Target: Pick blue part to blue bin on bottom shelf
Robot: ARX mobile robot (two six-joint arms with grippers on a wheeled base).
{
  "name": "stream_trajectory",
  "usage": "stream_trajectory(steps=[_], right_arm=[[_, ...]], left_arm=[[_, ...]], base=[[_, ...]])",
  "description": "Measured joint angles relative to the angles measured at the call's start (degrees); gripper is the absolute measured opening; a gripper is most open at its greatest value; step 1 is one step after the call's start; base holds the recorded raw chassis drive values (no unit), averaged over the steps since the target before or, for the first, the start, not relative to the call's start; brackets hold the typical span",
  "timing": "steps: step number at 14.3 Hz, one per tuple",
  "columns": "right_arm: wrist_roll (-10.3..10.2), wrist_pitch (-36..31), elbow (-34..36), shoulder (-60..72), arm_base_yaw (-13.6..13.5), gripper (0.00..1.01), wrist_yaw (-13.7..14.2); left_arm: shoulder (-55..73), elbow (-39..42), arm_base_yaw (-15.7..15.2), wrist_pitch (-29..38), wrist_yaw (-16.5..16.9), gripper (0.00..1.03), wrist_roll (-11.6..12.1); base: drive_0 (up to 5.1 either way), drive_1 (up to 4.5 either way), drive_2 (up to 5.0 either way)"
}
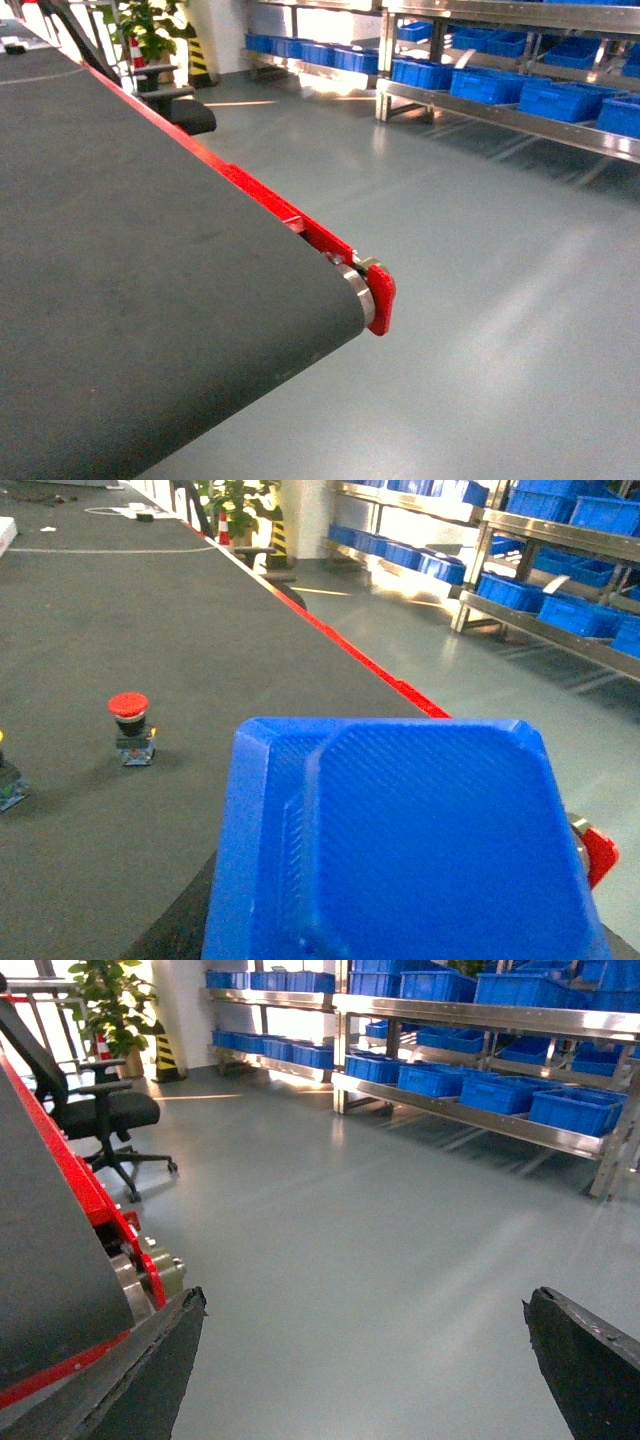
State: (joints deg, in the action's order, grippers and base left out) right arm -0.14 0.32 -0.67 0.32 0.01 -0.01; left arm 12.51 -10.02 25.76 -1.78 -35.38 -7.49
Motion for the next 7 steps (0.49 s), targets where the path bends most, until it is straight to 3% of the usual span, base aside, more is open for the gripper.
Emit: stream_trajectory(steps=[7], right_arm=[[0.00, 0.00, 0.00, 0.00, 0.00, 0.98, 0.00]], left_arm=[[0.00, 0.00, 0.00, 0.00, -0.02, 0.43, 0.00]], base=[[-1.7, -1.71, -1.7]])
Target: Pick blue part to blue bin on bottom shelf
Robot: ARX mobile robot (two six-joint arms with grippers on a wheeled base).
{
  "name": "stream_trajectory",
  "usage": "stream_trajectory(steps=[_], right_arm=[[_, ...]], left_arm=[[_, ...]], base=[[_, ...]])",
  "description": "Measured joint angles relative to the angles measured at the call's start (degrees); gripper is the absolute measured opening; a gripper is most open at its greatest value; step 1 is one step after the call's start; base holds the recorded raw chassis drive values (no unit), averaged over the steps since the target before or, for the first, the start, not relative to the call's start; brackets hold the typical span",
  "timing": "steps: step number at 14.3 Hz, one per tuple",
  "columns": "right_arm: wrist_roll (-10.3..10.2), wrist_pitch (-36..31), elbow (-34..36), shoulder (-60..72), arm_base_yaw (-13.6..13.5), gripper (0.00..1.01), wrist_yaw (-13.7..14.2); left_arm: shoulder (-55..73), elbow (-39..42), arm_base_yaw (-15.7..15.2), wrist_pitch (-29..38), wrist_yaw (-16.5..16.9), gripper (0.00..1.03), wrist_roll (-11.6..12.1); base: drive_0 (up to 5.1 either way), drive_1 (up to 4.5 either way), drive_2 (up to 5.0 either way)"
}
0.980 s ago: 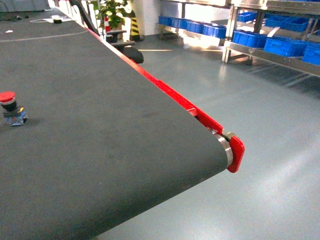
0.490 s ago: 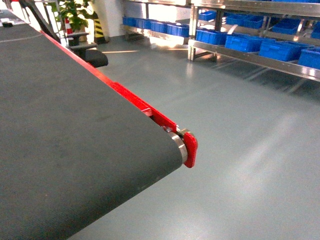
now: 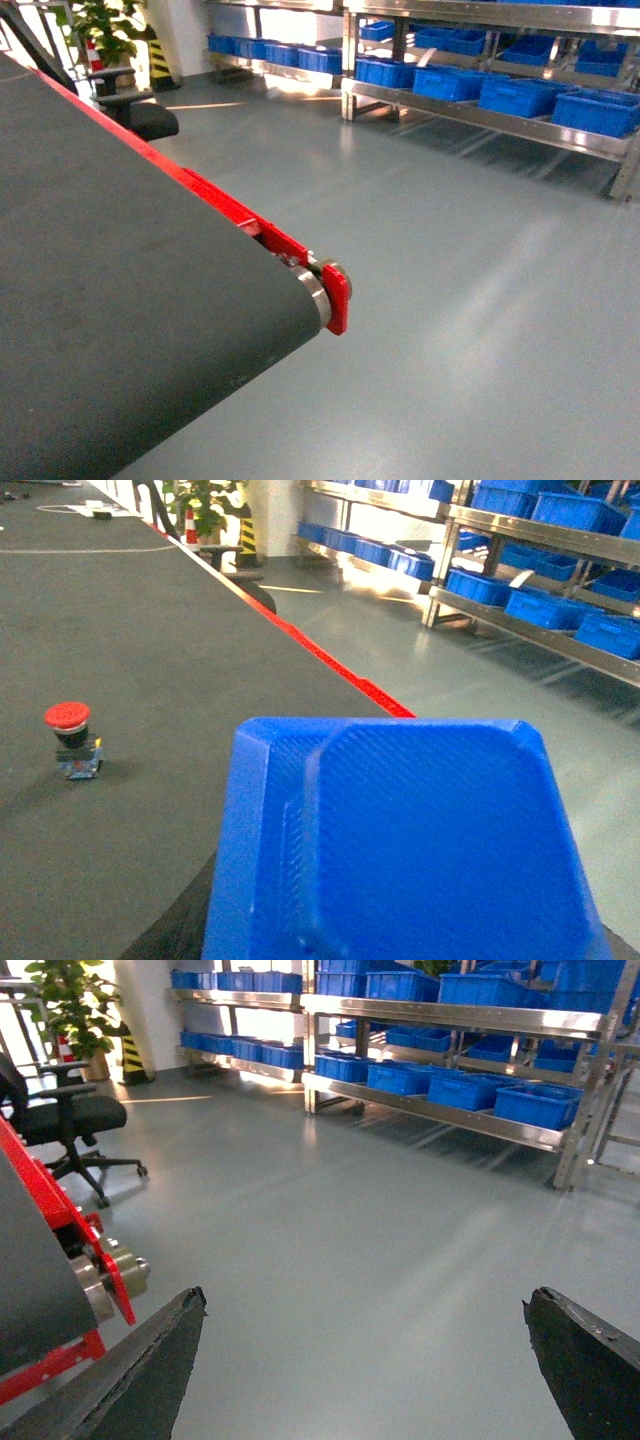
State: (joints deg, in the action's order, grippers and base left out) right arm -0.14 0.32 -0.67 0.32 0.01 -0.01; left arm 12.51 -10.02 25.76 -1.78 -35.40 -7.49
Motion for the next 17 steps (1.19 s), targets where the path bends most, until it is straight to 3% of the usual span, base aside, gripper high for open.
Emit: stream_trajectory(steps=[17], right_arm=[[0.00, 0.00, 0.00, 0.00, 0.00, 0.98, 0.00]], left_arm=[[0.00, 0.00, 0.02, 0.00, 0.02, 0.43, 0.00]], base=[[-1.6, -1.58, -1.6]])
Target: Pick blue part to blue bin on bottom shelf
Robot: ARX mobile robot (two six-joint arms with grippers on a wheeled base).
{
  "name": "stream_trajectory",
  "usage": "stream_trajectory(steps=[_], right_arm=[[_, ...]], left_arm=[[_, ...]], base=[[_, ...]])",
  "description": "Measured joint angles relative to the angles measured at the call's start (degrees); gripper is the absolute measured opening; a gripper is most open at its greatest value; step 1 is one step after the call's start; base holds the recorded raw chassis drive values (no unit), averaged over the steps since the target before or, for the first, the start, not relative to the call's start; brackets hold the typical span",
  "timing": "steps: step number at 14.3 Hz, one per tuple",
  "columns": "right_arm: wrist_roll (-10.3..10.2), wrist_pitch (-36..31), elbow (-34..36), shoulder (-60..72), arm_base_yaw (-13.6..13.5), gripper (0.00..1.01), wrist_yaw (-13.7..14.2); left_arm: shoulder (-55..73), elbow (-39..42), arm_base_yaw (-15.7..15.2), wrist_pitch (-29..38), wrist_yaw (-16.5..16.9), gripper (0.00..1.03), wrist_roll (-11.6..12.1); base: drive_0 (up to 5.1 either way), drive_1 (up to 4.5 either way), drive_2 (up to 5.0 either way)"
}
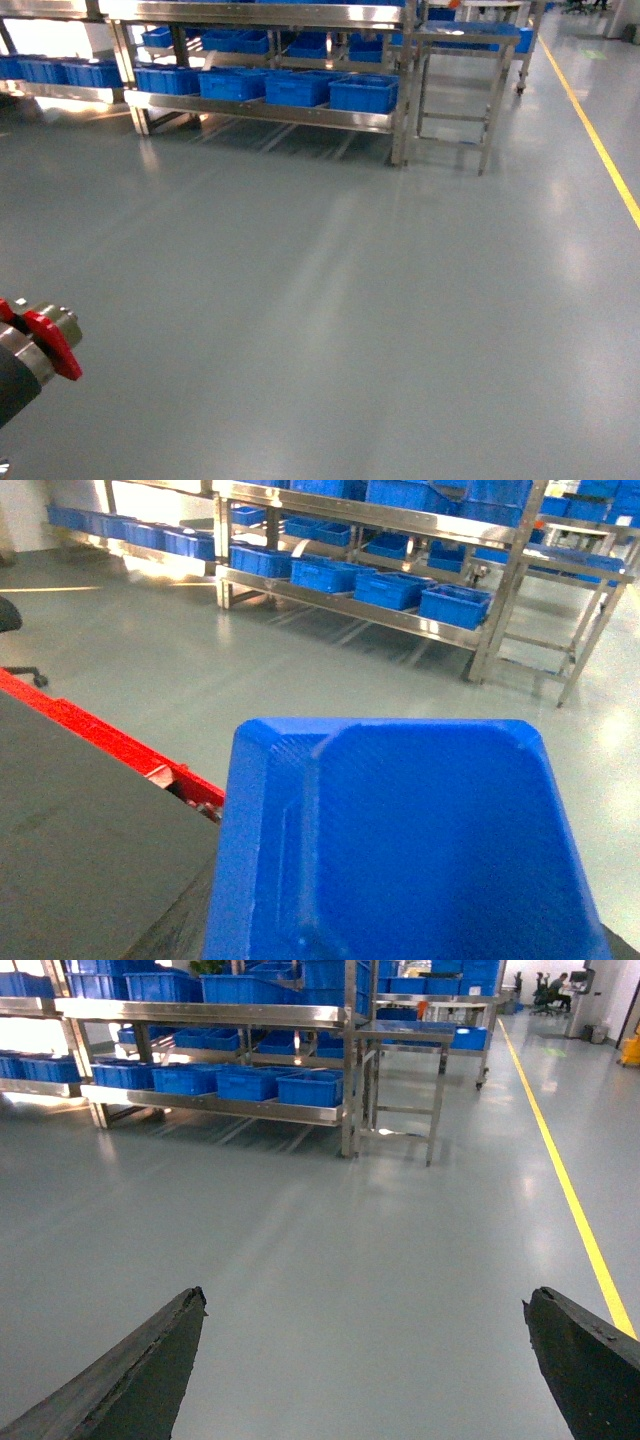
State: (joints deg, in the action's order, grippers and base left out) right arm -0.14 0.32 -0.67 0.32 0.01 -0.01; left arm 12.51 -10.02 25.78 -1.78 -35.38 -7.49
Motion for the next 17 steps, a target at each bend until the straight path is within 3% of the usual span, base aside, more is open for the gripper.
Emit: stream_trajectory(steps=[17], right_arm=[[0.00, -0.02, 0.00, 0.00, 0.00, 0.98, 0.04]], left_arm=[[0.02, 0.00, 0.00, -0.04, 0.22, 0.43, 0.00]], base=[[-1.5, -1.48, -1.5]])
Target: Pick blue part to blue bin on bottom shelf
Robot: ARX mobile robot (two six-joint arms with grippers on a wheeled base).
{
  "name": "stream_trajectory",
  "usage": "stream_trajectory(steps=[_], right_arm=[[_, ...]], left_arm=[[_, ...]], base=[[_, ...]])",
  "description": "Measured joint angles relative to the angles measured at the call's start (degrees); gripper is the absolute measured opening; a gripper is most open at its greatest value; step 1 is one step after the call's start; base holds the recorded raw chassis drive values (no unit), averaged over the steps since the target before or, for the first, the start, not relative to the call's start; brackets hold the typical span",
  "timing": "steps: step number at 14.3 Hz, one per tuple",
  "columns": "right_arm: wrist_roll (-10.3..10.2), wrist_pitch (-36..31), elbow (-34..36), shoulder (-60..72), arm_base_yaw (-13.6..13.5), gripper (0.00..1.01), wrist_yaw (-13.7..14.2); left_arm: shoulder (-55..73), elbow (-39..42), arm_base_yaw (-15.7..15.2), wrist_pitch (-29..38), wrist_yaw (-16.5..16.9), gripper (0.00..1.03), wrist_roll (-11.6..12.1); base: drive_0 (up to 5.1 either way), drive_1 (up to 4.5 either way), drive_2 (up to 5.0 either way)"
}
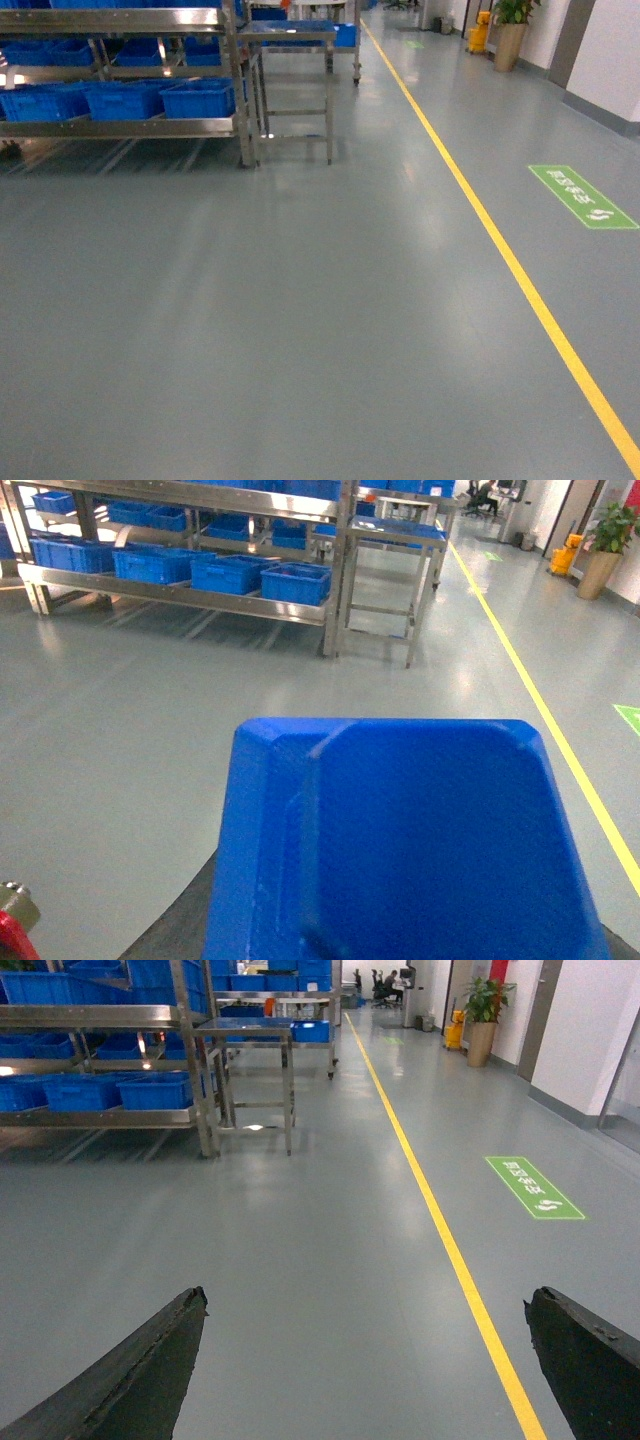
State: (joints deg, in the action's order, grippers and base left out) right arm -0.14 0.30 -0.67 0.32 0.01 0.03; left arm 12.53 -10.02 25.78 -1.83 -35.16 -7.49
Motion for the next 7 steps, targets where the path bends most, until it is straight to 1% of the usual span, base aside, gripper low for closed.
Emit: stream_trajectory(steps=[7], right_arm=[[0.00, -0.09, 0.00, 0.00, 0.00, 0.98, -0.02]], left_arm=[[-0.15, -0.04, 0.00, 0.00, -0.04, 0.43, 0.00]], base=[[0.0, 0.00, 0.0]])
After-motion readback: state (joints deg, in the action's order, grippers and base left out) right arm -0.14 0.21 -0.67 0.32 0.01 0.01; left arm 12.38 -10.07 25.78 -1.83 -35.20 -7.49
